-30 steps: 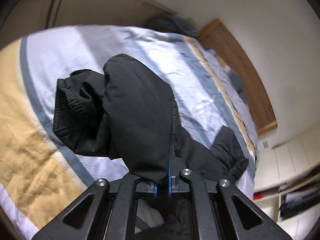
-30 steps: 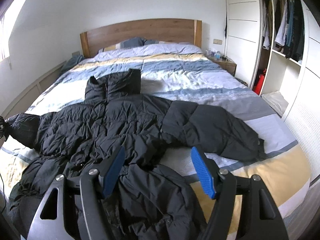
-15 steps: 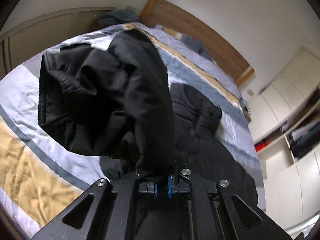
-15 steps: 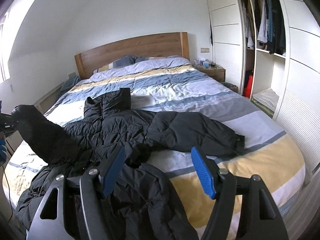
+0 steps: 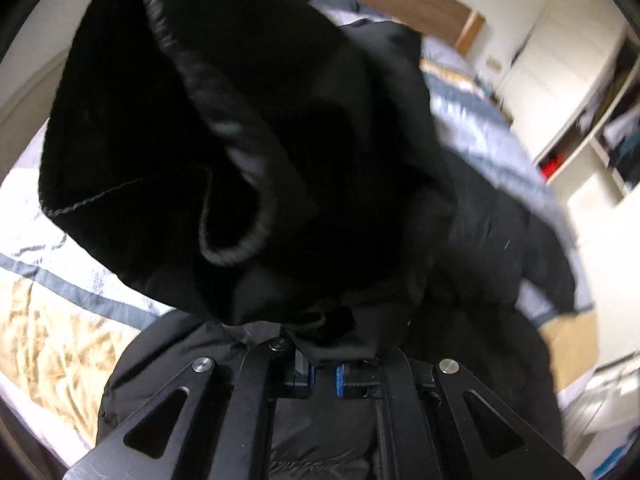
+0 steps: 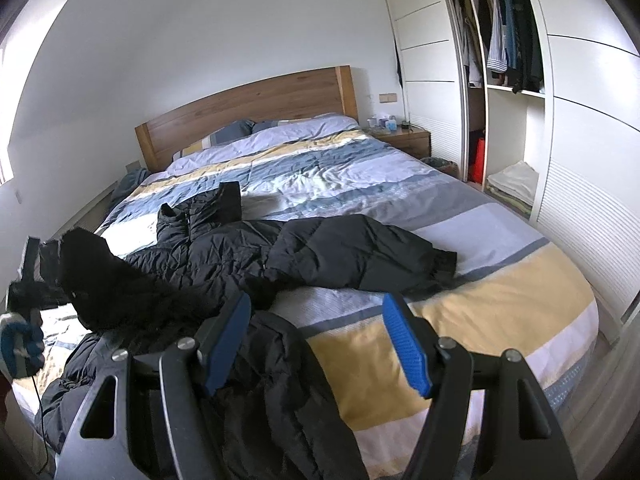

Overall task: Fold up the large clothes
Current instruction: 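Lift the sleeve with the left tool, lay it across the chest, open, then move the right tool to the other coat sleeve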

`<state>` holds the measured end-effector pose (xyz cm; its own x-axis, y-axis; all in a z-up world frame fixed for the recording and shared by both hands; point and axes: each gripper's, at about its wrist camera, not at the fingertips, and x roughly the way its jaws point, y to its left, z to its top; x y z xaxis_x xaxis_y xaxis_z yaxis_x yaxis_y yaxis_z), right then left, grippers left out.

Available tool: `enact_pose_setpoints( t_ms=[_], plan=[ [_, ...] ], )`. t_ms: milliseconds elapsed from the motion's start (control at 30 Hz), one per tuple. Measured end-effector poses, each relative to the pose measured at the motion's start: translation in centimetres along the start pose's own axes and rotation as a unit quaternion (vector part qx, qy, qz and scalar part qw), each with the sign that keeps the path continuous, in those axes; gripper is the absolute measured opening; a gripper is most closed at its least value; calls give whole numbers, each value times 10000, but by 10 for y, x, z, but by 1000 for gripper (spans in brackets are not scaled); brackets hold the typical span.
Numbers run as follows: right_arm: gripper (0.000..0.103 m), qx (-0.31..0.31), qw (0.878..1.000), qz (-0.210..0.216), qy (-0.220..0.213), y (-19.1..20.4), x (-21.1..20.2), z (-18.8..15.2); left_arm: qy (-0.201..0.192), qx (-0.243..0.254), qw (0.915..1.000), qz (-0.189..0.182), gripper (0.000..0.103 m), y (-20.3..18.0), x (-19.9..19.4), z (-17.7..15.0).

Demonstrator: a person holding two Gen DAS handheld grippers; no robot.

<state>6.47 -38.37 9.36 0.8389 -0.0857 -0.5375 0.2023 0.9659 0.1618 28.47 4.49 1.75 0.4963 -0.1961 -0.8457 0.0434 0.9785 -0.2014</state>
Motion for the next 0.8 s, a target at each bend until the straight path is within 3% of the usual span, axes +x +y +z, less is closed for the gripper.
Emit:
enact_pose_setpoints(
  t_ms=[100,200,300,433,567,800],
  plan=[
    [67,39,10000,-4,22,-3,-2,-2,223,310,9990,232,9,-12,17,-13],
    [67,32,10000,-13,33,-3,-4,-5,416,483,9978,164,11,-20,29,-20],
    [67,32,10000,-9,46,-2,-4,-7,525,743,9957,197,22,-30,34,-33],
    [67,37,10000,-10,37,-2,-6,-8,585,999,9930,255,22,-37,32,-46],
    [67,75,10000,-23,-53,-4,-15,-11,522,969,9936,269,23,-32,18,-50],
    [67,218,9995,58,-225,-8,-32,-18,105,710,9969,333,42,-7,-32,-54]
  ],
)
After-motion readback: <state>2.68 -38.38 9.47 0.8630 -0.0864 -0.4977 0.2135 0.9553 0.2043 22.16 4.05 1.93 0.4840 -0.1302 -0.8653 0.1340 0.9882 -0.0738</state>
